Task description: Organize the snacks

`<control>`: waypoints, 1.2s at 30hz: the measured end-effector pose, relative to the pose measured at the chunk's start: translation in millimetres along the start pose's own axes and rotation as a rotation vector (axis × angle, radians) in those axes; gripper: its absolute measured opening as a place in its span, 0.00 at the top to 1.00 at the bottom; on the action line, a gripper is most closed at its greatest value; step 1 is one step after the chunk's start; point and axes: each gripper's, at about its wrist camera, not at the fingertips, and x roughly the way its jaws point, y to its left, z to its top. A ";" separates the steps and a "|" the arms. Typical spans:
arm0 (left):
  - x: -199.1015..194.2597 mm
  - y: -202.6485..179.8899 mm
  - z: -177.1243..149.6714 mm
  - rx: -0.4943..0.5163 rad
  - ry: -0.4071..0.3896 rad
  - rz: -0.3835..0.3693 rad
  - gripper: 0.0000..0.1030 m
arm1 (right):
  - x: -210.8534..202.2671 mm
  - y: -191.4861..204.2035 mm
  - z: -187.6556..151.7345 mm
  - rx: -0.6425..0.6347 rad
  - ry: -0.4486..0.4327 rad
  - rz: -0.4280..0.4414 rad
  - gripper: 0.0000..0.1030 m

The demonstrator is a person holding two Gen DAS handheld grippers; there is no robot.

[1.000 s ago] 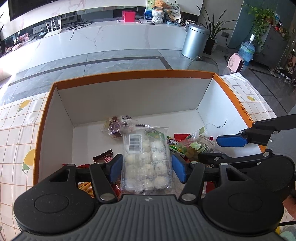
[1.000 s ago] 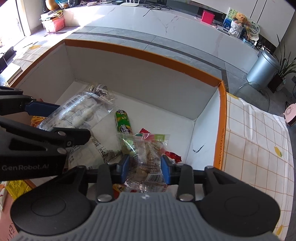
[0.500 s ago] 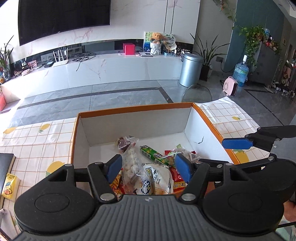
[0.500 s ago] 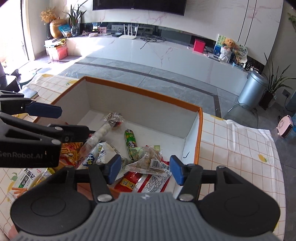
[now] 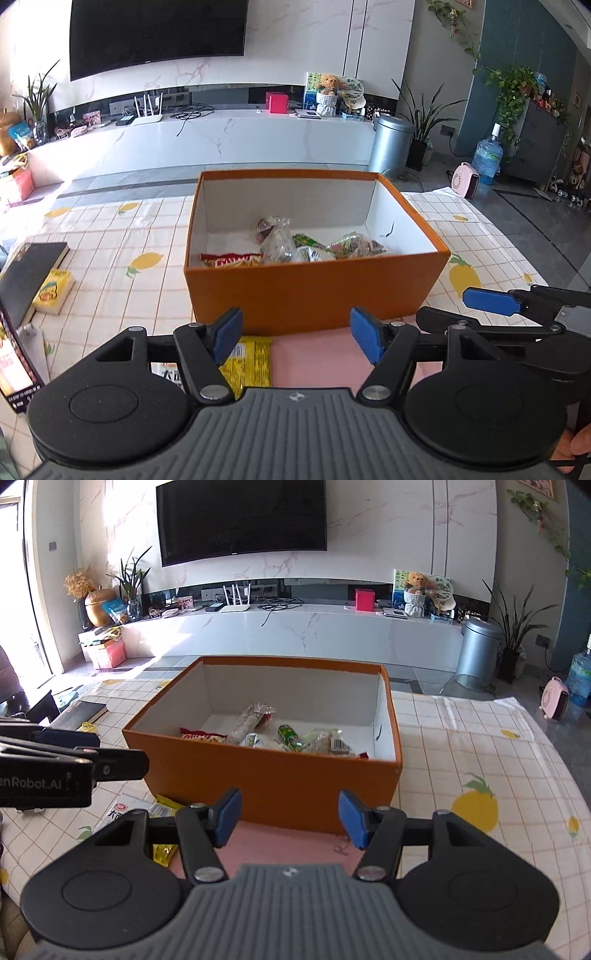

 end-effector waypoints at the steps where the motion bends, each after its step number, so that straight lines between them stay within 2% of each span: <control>1: -0.6 1.8 -7.2 -0.003 0.001 0.003 0.24 | -1.4 2.9 -7.1 0.010 0.003 -0.003 0.45; 6: 1.1 16.9 -34.7 0.014 0.034 0.065 0.24 | 1.9 22.2 -37.0 0.015 0.057 0.004 0.45; 12: 4.9 40.6 -54.7 -0.034 0.058 0.059 0.24 | 15.1 41.1 -54.7 0.000 0.106 0.019 0.44; 26: 19.4 89.3 -74.4 -0.125 0.086 0.117 0.24 | 54.7 87.9 -47.8 -0.042 0.145 0.055 0.39; 31: 23.2 102.6 -77.4 -0.152 0.078 0.134 0.24 | 71.9 104.7 -45.3 -0.055 0.155 0.063 0.34; 36: 26.2 114.2 -79.0 -0.189 0.070 0.147 0.24 | 90.9 114.8 -41.6 -0.054 0.164 0.063 0.34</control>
